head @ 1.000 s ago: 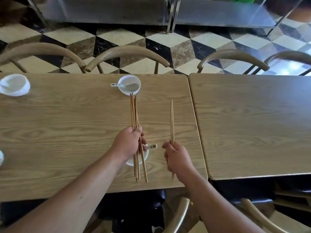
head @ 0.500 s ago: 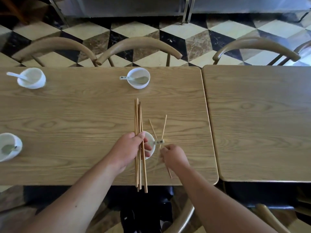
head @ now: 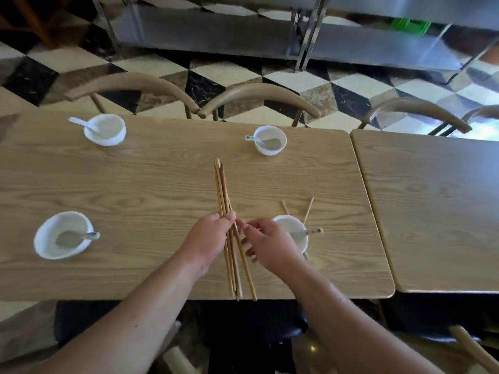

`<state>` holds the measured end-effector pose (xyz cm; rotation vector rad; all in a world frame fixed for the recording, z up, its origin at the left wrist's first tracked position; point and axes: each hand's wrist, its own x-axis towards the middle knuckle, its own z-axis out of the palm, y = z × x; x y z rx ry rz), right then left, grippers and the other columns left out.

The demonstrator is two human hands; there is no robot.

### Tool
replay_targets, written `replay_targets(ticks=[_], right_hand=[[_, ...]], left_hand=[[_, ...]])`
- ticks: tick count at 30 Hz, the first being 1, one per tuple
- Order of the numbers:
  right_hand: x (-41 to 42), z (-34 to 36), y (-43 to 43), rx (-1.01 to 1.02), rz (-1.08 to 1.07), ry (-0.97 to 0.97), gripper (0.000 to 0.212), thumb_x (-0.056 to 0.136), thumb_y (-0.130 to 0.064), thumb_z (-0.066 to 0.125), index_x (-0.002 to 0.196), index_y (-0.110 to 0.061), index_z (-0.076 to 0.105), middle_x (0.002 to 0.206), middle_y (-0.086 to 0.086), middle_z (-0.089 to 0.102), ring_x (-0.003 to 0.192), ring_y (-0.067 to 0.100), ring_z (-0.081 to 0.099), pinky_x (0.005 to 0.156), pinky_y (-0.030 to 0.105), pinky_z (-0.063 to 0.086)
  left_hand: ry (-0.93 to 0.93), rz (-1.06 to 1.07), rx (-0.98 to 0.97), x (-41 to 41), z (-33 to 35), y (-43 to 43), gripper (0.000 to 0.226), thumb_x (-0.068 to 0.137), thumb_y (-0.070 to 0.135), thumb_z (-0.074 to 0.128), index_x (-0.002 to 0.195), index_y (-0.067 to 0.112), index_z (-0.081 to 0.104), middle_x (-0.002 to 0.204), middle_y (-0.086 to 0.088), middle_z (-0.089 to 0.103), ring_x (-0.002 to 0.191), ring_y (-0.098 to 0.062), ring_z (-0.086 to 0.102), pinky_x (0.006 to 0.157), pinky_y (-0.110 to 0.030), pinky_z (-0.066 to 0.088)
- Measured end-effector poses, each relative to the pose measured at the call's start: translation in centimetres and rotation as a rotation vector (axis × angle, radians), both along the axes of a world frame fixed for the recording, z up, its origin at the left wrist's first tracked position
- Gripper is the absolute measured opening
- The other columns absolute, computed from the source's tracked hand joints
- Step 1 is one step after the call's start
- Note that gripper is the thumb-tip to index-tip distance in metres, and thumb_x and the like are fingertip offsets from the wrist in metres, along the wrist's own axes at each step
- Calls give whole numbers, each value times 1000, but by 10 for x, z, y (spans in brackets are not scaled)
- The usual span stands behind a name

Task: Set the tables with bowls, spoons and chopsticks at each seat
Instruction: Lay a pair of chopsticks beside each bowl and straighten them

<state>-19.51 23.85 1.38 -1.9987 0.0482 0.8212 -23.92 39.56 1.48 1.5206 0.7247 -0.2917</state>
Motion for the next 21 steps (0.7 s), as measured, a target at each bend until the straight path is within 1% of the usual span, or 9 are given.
replay_targets(ticks=[3, 4, 7, 9, 13, 16, 17, 19, 21], right_hand=[[-39, 7, 85, -6, 107, 31, 36, 98, -54, 59, 98, -25, 80, 91, -12, 83, 85, 21, 80, 84, 50, 68], [-55, 9, 112, -3, 120, 48, 33, 100, -50, 60, 96, -24, 81, 93, -9, 83, 89, 22, 80, 88, 52, 66], [-102, 16, 181, 118, 47, 116, 25, 102, -39, 62, 100, -22, 80, 98, 8, 83, 98, 32, 80, 93, 59, 63], [-122, 18, 216, 184, -41, 130, 22, 103, -37, 64, 103, -22, 80, 99, 15, 82, 100, 38, 79, 92, 63, 63], [-139, 14, 255, 264, -137, 190, 19, 106, -36, 66, 106, -26, 83, 103, 11, 83, 100, 37, 80, 89, 61, 65], [-141, 10, 271, 302, -163, 238, 20, 108, -40, 63, 111, -33, 81, 103, 3, 85, 94, 28, 83, 84, 49, 69], [-140, 9, 274, 307, -168, 245, 20, 109, -41, 61, 114, -37, 80, 104, 0, 85, 92, 25, 83, 78, 44, 69], [-138, 4, 279, 319, -186, 261, 21, 110, -41, 58, 121, -42, 76, 106, -4, 85, 89, 20, 83, 66, 36, 67], [-134, -3, 283, 341, -195, 302, 24, 111, -41, 56, 118, -38, 79, 106, 0, 85, 84, 20, 82, 64, 33, 64]], left_hand=[[-19, 57, -21, -31, 4, 80, 40, 111, 37, 55, 98, 10, 82, 102, -22, 81, 85, -28, 79, 71, -36, 62], [-19, 63, -26, -43, 5, 105, 40, 111, 37, 55, 96, 11, 82, 103, -20, 82, 89, -29, 79, 72, -37, 62], [-5, 13, -55, -72, 10, 164, 37, 111, 39, 56, 98, 15, 80, 103, -3, 86, 103, -22, 81, 93, -45, 59], [8, -7, -88, -86, 13, 195, 38, 112, 40, 53, 105, 14, 79, 105, -1, 86, 106, -24, 80, 95, -45, 57], [9, -27, -104, -101, 17, 234, 38, 114, 38, 47, 110, 13, 76, 102, -4, 86, 87, -14, 81, 72, -30, 57], [12, -27, -107, -104, 17, 250, 38, 115, 36, 47, 109, 11, 75, 101, -7, 86, 78, -9, 80, 57, -17, 55], [11, -27, -109, -104, 17, 254, 38, 115, 36, 47, 108, 11, 76, 102, -7, 86, 81, -12, 81, 60, -20, 57], [19, -22, -93, -105, 17, 262, 40, 115, 37, 48, 109, 12, 78, 105, -6, 85, 96, -20, 82, 77, -33, 63], [43, -17, -51, -105, 14, 269, 38, 114, 40, 49, 114, 14, 77, 110, -7, 84, 106, -26, 79, 89, -41, 62]])
